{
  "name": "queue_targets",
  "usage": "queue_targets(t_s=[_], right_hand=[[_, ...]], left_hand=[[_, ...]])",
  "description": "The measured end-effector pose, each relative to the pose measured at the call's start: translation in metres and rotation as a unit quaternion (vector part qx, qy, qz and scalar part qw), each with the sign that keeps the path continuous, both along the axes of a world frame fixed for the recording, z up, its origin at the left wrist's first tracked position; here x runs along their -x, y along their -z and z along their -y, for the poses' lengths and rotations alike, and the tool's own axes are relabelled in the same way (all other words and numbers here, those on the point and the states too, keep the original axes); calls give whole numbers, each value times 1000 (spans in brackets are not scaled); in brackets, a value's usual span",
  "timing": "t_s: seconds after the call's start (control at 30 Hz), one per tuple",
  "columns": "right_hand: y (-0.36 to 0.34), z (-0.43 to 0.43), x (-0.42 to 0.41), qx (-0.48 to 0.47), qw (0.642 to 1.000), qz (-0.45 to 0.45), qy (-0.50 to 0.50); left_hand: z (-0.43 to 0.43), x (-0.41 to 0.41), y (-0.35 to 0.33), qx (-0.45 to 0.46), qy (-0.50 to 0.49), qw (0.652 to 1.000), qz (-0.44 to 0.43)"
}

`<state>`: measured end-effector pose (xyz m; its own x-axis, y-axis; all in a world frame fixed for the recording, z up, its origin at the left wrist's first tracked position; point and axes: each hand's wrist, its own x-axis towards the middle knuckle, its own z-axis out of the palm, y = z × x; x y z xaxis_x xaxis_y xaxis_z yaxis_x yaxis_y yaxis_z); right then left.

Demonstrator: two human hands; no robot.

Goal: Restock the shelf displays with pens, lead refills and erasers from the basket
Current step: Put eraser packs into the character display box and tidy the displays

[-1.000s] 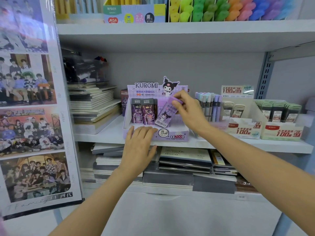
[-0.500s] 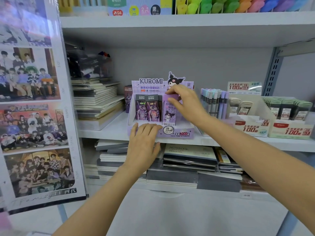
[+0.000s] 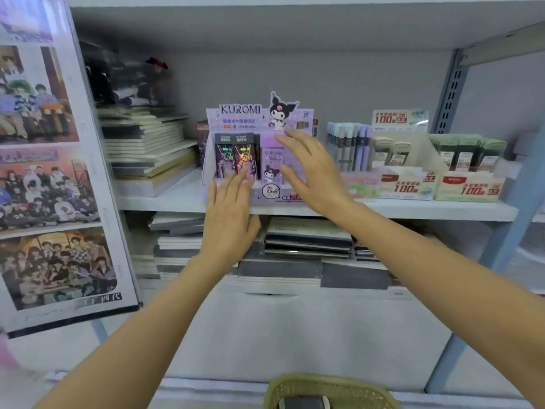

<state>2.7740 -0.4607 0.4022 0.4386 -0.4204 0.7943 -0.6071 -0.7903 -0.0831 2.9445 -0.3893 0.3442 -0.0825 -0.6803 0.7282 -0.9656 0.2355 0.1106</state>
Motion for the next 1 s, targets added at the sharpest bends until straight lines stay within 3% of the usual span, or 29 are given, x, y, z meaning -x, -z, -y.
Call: queue_targets(t_s=[0.1,0.17,0.27,0.4,0.57,0.63,0.73,1.0], right_hand=[[41,-33,29,-7,993,95,-76],[83,-50,49,-74,989,103,-74],[162,-67,78,-228,971,60,-44],[273,-80,112,-452,890,-59,1],[394,-95,147,-602,767,-221,31],[432,-102,157,-648,717,-255,40],[475,-112,169,-672,686,-272,65],[515,-118,173,-704,669,-222,83]], left_hand=[[-15,22,24,117,30,991,-54],[-20,41,55,79,80,990,-80],[-25,68,122,-125,134,977,-105],[-40,95,233,-416,155,893,-75],[-75,110,354,-608,134,782,-17],[-82,111,386,-643,119,757,-5],[-88,108,420,-646,104,756,10],[-84,108,449,-586,72,807,-2]])
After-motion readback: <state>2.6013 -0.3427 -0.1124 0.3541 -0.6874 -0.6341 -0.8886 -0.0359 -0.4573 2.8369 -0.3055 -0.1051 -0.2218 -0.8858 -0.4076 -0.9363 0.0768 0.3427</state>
